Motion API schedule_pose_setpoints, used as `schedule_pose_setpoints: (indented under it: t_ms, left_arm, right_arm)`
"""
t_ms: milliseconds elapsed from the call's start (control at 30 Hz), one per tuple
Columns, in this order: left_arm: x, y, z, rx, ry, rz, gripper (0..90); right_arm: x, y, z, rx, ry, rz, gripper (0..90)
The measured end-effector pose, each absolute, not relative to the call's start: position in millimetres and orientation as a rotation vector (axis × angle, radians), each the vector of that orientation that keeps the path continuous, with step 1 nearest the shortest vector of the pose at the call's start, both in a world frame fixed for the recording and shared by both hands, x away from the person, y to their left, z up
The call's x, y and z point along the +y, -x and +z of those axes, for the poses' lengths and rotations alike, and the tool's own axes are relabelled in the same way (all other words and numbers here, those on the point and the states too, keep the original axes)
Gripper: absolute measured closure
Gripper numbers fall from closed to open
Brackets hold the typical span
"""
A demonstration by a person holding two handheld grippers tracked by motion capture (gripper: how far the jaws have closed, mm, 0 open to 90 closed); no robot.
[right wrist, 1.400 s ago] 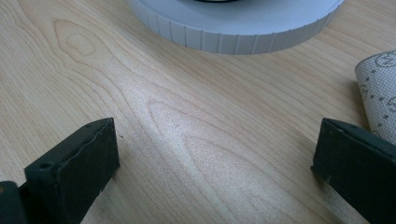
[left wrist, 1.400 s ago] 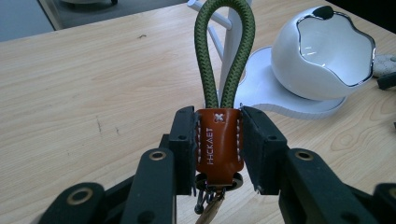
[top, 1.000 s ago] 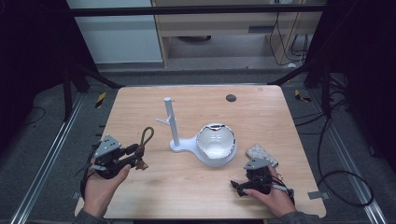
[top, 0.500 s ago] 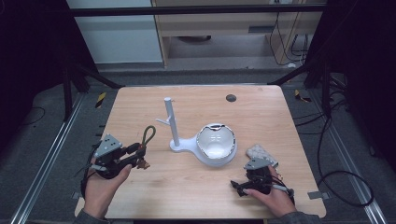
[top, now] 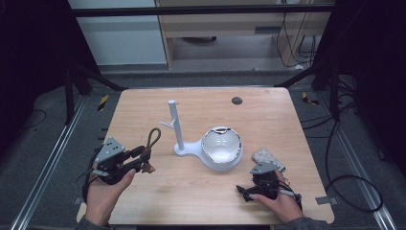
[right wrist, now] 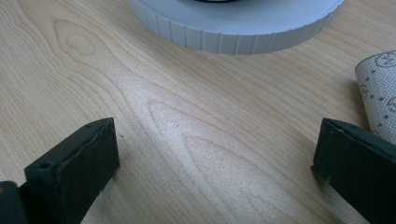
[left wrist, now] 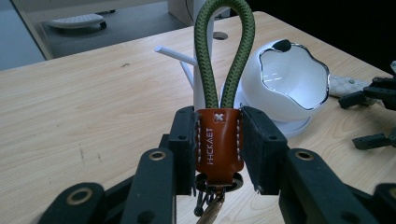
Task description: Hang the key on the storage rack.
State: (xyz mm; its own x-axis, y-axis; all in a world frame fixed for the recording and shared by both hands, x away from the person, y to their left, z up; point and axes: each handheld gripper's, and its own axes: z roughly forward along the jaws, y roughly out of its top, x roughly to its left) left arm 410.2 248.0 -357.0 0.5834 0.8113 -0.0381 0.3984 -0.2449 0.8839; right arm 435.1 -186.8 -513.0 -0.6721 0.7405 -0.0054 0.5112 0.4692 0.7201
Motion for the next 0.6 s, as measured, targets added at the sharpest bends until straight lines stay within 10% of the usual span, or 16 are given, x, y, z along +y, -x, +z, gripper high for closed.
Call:
schedule_pose_setpoints:
  t_ms: [600]
  left_arm:
    - [227.8,-422.3,-352.6,0.953,-1.86,0.53,65.6]
  right_arm:
    - [-186.8,-435.1,-513.0,2.404,-1.062,1.018,0.2]
